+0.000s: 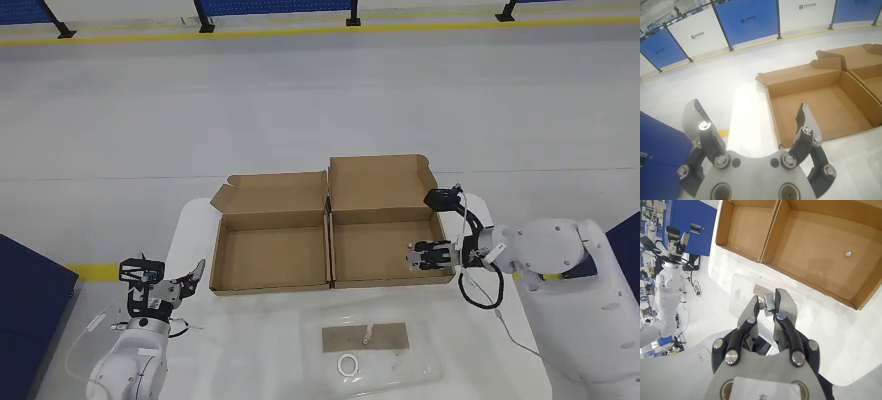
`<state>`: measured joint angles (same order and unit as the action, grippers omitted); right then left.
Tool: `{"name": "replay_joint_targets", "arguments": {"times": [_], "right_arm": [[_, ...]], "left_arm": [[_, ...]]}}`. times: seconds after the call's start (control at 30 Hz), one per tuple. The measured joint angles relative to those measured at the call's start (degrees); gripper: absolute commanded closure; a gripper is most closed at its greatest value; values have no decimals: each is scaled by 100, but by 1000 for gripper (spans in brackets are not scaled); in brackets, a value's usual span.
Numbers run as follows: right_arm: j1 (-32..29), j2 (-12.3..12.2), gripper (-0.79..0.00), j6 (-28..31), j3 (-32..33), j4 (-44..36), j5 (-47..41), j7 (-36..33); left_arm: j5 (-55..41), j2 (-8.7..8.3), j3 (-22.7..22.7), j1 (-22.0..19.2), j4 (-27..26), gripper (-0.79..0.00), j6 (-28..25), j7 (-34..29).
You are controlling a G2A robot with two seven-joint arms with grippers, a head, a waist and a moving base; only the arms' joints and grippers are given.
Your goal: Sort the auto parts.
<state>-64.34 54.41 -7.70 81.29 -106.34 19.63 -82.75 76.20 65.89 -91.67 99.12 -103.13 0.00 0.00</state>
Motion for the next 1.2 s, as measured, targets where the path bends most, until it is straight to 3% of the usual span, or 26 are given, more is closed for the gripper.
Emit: {"name": "replay_joint_targets", "arguments": {"times": [0.13, 0.23, 0.4, 0.57, 0.9, 1.07, 1.2], "right_arm": [[-5, -3, 0, 13, -9, -10, 16, 14], [53, -38, 0, 207, -224, -58, 606, 117], [716, -3, 0, 617, -1089, 364, 2331, 27], [1534, 193, 0, 834, -2129, 1229, 3164, 212], [2538, 711, 0, 1017, -3537, 3150, 3224, 823], [2837, 936, 0, 1190, -3820, 3951, 2799, 1039], [2865, 945, 0, 1196, -3827, 4005, 2816, 1045]], "left_arm": [[0, 0, 0, 0, 0, -785, 0, 0], [0, 0, 0, 0, 0, -785, 0, 0], [0, 0, 0, 0, 0, -785, 0, 0], [0, 0, 0, 0, 0, -785, 0, 0], [0, 0, 0, 0, 0, -785, 0, 0], [0, 0, 0, 0, 0, -785, 0, 0], [0, 0, 0, 0, 0, -785, 0, 0]]}}
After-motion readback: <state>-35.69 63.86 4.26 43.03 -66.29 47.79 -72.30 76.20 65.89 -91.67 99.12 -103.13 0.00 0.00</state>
